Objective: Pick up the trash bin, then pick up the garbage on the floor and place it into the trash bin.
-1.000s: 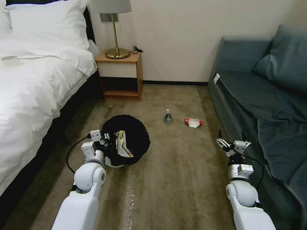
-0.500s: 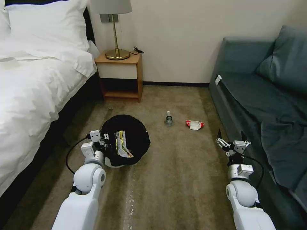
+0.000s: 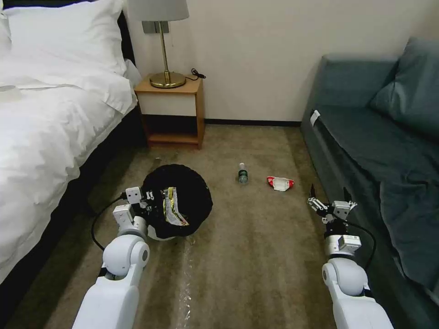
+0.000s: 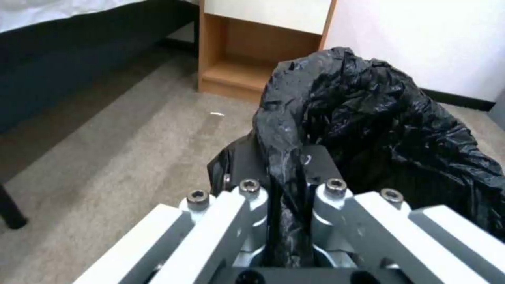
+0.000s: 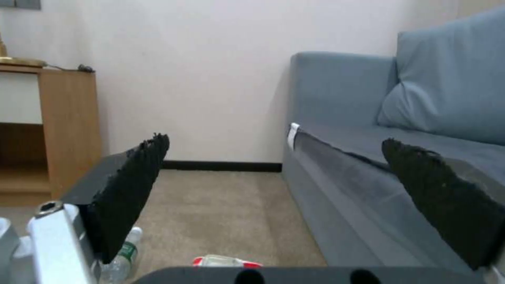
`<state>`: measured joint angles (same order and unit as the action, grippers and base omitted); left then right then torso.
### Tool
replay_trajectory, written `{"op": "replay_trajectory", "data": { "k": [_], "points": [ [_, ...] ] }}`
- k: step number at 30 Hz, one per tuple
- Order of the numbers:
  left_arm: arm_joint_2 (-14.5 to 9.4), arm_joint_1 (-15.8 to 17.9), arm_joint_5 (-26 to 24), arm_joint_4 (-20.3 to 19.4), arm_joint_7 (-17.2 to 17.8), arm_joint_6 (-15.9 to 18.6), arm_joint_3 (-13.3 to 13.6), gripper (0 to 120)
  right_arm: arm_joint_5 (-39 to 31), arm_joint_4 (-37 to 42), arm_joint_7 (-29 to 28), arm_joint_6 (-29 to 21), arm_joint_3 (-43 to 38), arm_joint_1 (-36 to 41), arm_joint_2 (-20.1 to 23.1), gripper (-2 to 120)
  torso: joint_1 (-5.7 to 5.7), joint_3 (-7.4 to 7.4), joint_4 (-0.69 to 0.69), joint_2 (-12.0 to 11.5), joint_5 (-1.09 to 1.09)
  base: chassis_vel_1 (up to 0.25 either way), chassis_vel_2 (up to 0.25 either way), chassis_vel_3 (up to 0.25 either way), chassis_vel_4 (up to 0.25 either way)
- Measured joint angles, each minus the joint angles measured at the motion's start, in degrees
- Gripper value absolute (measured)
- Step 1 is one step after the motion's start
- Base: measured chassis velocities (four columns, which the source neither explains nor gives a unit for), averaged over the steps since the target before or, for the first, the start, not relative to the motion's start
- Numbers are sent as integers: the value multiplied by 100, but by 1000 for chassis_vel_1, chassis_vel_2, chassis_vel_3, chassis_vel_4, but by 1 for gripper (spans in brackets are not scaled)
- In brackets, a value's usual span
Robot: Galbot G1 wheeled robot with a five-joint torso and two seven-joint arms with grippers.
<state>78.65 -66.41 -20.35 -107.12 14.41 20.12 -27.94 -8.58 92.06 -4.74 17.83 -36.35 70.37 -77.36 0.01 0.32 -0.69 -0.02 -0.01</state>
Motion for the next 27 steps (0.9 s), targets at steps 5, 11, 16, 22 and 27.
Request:
{"op": "replay_trajectory", "data": {
  "k": [5, 11, 16, 22, 27],
  "points": [
    [5, -7, -4, -14, 1, 0, 5, 5, -13, -1, 0, 0, 5, 10, 20, 100, 0, 0, 0, 0, 0, -86, 92, 94, -81],
    [24, 13, -3, -14, 8, 0, 34, 5, -17, -21, 5, 0, -6, 27, 29, 100, 0, 0, 0, 0, 0, -96, 101, 94, -102],
    [8, 11, -4, -11, 8, 1, 16, 5, -19, -30, 14, 6, -12, 32, 57, 100, 0, 0, 0, 0, 0, -85, 94, 88, -93],
    [-3, -13, -9, -11, -3, 1, -28, 5, -17, -50, 30, 16, -14, 27, 41, 100, 0, 0, 0, 0, 0, -96, 100, 99, -88],
    [-8, -8, -24, -9, -12, 0, -47, 5, -15, -71, 43, 35, -38, 16, 25, 100, 0, 0, 0, 0, 0, -113, 87, 91, -105]
  ]
}}
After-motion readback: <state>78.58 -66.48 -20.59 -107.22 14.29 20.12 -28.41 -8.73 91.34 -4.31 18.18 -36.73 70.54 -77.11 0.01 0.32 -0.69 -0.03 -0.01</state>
